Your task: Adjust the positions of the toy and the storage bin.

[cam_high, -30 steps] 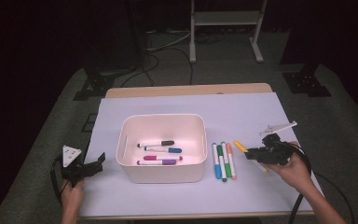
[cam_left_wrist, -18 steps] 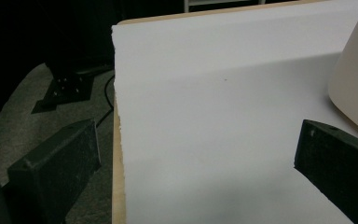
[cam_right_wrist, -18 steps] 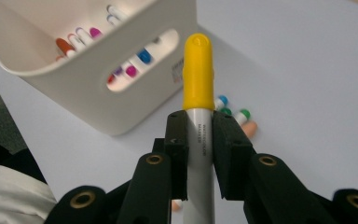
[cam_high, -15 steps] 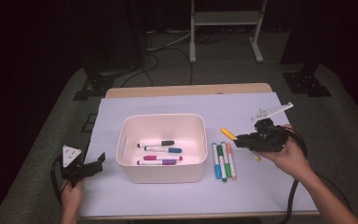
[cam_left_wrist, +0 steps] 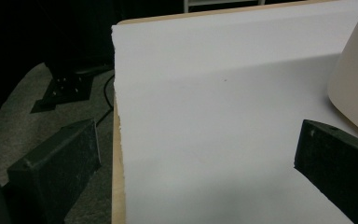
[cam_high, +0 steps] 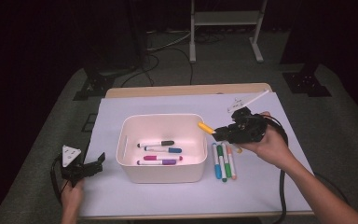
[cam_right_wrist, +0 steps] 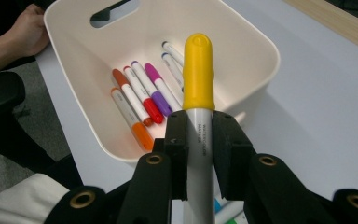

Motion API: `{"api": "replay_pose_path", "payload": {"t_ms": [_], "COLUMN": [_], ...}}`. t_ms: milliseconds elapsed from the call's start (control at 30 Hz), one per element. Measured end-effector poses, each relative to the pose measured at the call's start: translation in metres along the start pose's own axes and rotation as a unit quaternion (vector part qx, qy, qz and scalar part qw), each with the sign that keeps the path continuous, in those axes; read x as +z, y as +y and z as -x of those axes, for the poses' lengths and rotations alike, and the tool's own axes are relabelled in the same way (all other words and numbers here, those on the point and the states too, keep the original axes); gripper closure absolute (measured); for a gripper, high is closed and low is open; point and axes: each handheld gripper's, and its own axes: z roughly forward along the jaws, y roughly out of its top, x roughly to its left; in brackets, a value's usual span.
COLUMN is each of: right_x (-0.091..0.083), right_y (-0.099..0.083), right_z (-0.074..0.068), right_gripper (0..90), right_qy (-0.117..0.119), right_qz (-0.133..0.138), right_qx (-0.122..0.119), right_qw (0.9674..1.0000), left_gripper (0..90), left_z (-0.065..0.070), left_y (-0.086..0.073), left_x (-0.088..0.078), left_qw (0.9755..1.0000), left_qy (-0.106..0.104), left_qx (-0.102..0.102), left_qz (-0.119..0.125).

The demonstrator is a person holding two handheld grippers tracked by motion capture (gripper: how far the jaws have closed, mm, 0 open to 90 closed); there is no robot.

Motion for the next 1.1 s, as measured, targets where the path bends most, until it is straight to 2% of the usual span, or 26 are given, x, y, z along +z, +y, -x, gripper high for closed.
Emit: {"api": "replay_pose_path", "payload": {"t_ms": [200,533,1100], "right_x": [0.012,0.031,0.070], "right_y": [0.022,0.046,0.066], "right_z": [-0.015,-0.035,-0.052], "right_gripper": [76.0,75.9,75.9], "right_qy": [0.025,0.055,0.098], "right_qz": [-0.005,-0.018,-0.037], "right_qx": [-0.023,-0.053,-0.084], "right_qw": [0.9994,0.9969,0.9909], "left_gripper": [0.0,0.0,0.0], "left_z": [0.000,0.000,-0.001], "left_y": [0.000,0.000,0.000], "left_x": [0.000,0.000,0.000], "left_qw": [1.0000,1.0000,1.0000], "left_qy": [0.000,-0.002,-0.003], "left_qx": [-0.002,-0.002,-0.003], "left_qz": [0.002,0.000,0.000]}}
